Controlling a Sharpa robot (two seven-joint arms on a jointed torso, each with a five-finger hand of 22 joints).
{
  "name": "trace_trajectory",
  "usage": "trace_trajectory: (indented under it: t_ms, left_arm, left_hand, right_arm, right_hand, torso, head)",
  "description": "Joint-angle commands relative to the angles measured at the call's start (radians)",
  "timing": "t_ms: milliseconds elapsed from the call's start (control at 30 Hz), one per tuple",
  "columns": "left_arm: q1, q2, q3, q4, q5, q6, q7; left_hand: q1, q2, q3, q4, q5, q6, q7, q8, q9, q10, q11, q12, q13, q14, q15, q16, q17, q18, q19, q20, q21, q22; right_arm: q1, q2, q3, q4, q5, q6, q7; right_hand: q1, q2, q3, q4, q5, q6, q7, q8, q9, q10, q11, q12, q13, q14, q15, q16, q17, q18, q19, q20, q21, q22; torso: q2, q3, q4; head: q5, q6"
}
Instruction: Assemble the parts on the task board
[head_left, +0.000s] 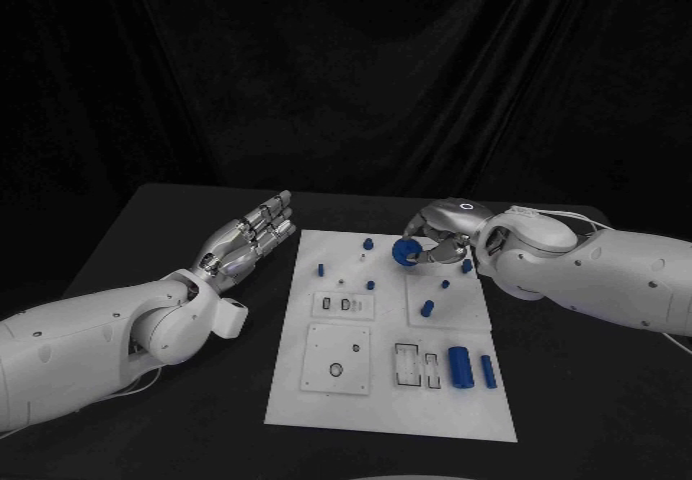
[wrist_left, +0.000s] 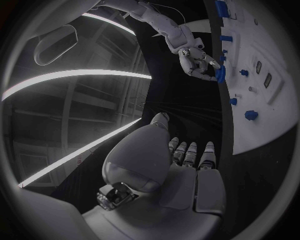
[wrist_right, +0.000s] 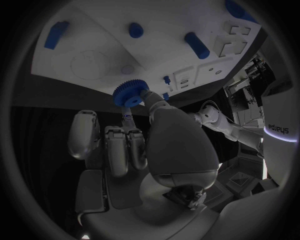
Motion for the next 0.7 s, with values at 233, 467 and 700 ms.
trace_trajectory:
  t_ms: [233,467,700]
  left_arm:
    - [0.002,0.005,0.001,-0.002,-0.001,0.017,0.008]
    - [0.002,0.006,0.001,-0.001,-0.001,0.017,0.007]
    - [0.002,0.008,0.001,0.001,-0.001,0.017,0.006]
  left_hand:
    - [0.012,0.001,0.008,-0.001,0.006,-0.002,0.001,0.003,0.001,0.002,0.010,-0.004,-0.001,0.000,0.014,-0.004,-0.001,0.018,0.002,0.009,-0.003,-0.001]
    - [0.012,0.001,0.008,-0.001,0.006,-0.002,0.001,0.003,0.001,0.002,0.010,-0.004,-0.001,0.000,0.014,-0.004,-0.001,0.018,0.002,0.009,-0.003,-0.001]
    - [0.012,0.001,0.008,-0.002,0.006,0.000,-0.001,0.003,0.001,0.002,0.011,-0.004,-0.001,0.000,0.014,-0.004,-0.001,0.018,0.002,0.010,-0.003,-0.001]
  right_arm:
    - [-0.001,0.087,0.000,-0.028,0.004,0.001,0.035]
    - [-0.016,0.157,0.000,-0.088,0.006,0.006,0.051]
    - [-0.025,0.203,0.000,-0.141,0.006,0.017,0.058]
  right_hand:
    - [0.000,0.010,-0.001,0.004,0.000,0.071,-0.061,0.079,0.205,0.104,0.001,0.003,0.263,0.105,0.002,0.003,0.263,-0.009,0.009,-0.001,0.008,0.040]
    - [0.001,0.011,0.000,0.004,0.001,0.059,-0.057,0.075,0.208,0.104,0.003,0.003,0.263,0.105,0.003,0.003,0.263,-0.009,0.009,0.000,0.006,0.040]
    - [0.000,0.012,0.001,0.005,0.000,0.045,-0.051,0.068,0.210,0.104,0.008,0.003,0.263,0.105,0.007,0.003,0.263,-0.009,0.007,0.002,0.002,0.038]
  torso:
    - [0.001,-0.0009,-0.0001]
    - [0.003,0.0013,0.0028]
    - [0.003,0.0012,0.0062]
  head:
    - [0.001,-0.001]
    - [-0.001,0.000]
    - [-0.003,0.002]
